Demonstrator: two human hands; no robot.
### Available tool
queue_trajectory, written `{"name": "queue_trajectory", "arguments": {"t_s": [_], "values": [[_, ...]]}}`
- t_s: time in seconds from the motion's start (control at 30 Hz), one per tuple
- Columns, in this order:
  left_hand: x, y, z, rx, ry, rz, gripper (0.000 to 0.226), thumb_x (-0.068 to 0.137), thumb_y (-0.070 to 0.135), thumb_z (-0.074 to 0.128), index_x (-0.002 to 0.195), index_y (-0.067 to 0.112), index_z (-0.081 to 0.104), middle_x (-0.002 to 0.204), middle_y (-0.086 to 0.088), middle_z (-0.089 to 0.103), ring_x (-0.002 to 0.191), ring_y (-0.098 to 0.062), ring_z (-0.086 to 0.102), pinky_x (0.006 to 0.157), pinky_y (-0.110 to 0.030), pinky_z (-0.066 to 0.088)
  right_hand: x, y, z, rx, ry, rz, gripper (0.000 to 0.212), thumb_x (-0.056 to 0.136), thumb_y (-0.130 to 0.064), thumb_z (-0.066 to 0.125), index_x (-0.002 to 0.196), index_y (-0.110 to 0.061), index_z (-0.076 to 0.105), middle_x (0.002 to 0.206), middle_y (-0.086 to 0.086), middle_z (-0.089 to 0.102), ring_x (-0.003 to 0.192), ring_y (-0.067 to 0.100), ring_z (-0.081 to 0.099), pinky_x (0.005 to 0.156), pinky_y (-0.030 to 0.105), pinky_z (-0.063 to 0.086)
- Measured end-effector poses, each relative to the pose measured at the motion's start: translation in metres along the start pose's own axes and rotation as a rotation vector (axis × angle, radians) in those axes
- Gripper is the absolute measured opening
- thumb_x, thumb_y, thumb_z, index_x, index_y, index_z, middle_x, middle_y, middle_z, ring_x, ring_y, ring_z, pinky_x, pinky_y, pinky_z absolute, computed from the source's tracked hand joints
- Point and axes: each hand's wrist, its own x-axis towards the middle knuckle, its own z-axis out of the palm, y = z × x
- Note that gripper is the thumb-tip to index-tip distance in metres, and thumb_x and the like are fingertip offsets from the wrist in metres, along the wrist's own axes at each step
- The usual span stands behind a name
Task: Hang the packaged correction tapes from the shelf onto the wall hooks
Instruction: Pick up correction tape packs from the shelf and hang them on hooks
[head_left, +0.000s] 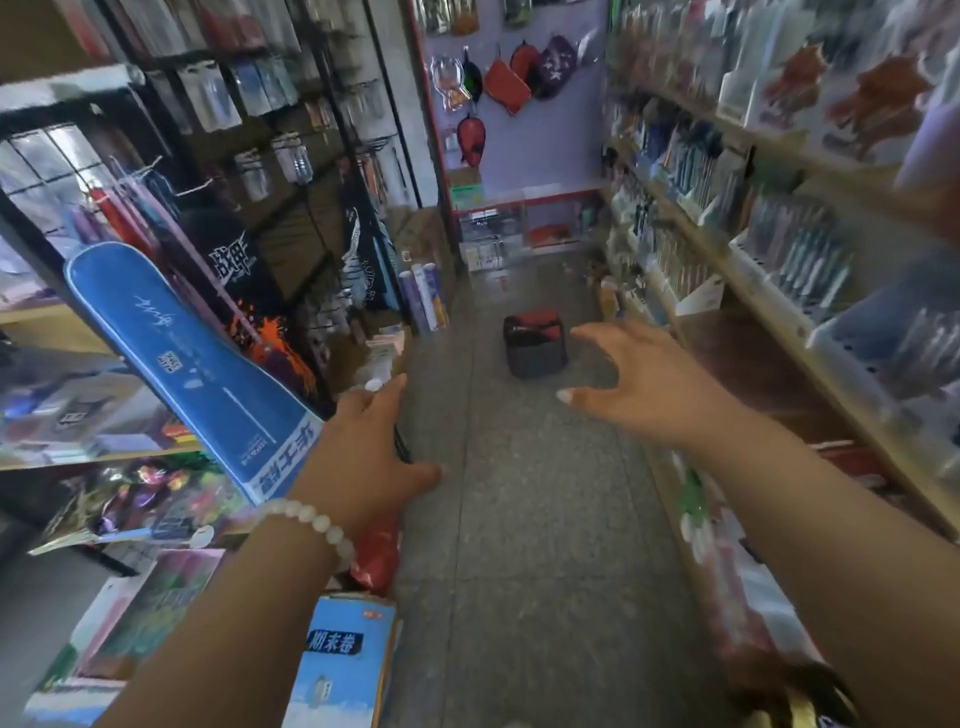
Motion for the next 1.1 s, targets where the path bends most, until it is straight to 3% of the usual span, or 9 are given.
{"name": "queue_trajectory", "arguments": {"t_s": [0.1,0.23,0.33,0.43,0.6,0.7,1.1], "values": [[0.045,-0.015,0.010,0.068,-0.004,0.034,0.107,0.076,0.053,0.075,0.157,0.024,0.011,0.152,-0.008,0.039,0.138,-0.028,0.036,0.112,-0.036,0.031,0.040,0.004,0.011,-0.029,-0.011,-0.019,0.076,0.084,-0.054,0.059,0.148,-0.022,0.031,0.151,-0.001,0.035,0.138,0.018,0.033,0.109,0.029,0.030],[0.105,-0.045,0.012,-0.030,-0.013,-0.017,0.107,0.081,0.051,0.072,0.158,0.026,0.002,0.144,-0.008,0.051,0.121,-0.025,0.056,0.098,-0.034,0.050,0.097,-0.002,0.018,-0.067,-0.005,0.002,0.069,0.087,-0.049,0.058,0.147,-0.024,0.034,0.149,-0.001,0.040,0.134,0.016,0.041,0.104,0.028,0.036],[0.156,-0.070,0.001,-0.050,-0.015,-0.045,0.098,0.084,0.054,0.066,0.157,0.026,0.008,0.144,-0.004,0.053,0.118,-0.022,0.059,0.094,-0.032,0.051,0.147,-0.012,0.019,-0.012,0.014,0.050,0.062,0.087,-0.048,0.059,0.143,-0.028,0.040,0.141,-0.002,0.049,0.122,0.015,0.052,0.093,0.024,0.041],[0.207,-0.083,-0.011,-0.075,0.018,-0.045,0.084,0.085,0.053,0.065,0.153,0.027,0.024,0.134,-0.002,0.060,0.115,-0.023,0.062,0.094,-0.034,0.052,0.195,-0.014,0.020,0.006,0.068,0.059,0.057,0.086,-0.050,0.059,0.138,-0.031,0.045,0.134,-0.006,0.055,0.116,0.012,0.055,0.085,0.018,0.037],[0.284,-0.085,-0.017,-0.096,0.014,-0.051,0.079,0.086,0.052,0.065,0.151,0.025,0.030,0.119,-0.001,0.068,0.105,-0.021,0.066,0.090,-0.035,0.053,0.262,0.000,0.029,0.038,0.067,0.121,0.049,0.086,-0.051,0.059,0.129,-0.029,0.053,0.113,-0.005,0.064,0.100,0.013,0.060,0.081,0.026,0.045],[0.327,-0.085,-0.011,-0.104,0.002,-0.059,0.070,0.087,0.052,0.064,0.147,0.026,0.038,0.121,0.001,0.068,0.106,-0.019,0.065,0.090,-0.032,0.052,0.304,0.013,0.039,0.095,0.043,0.158,0.045,0.087,-0.049,0.059,0.126,-0.028,0.054,0.103,-0.007,0.063,0.093,0.014,0.061,0.080,0.030,0.049],[0.552,-0.037,0.013,-0.106,0.026,-0.173,0.057,0.090,0.039,0.064,0.140,0.019,0.047,0.116,-0.003,0.068,0.110,-0.023,0.063,0.090,-0.029,0.047,0.544,0.120,0.053,0.173,0.004,0.129,0.041,0.088,-0.047,0.058,0.124,-0.027,0.053,0.091,-0.011,0.060,0.085,0.012,0.059,0.075,0.031,0.048]]}}
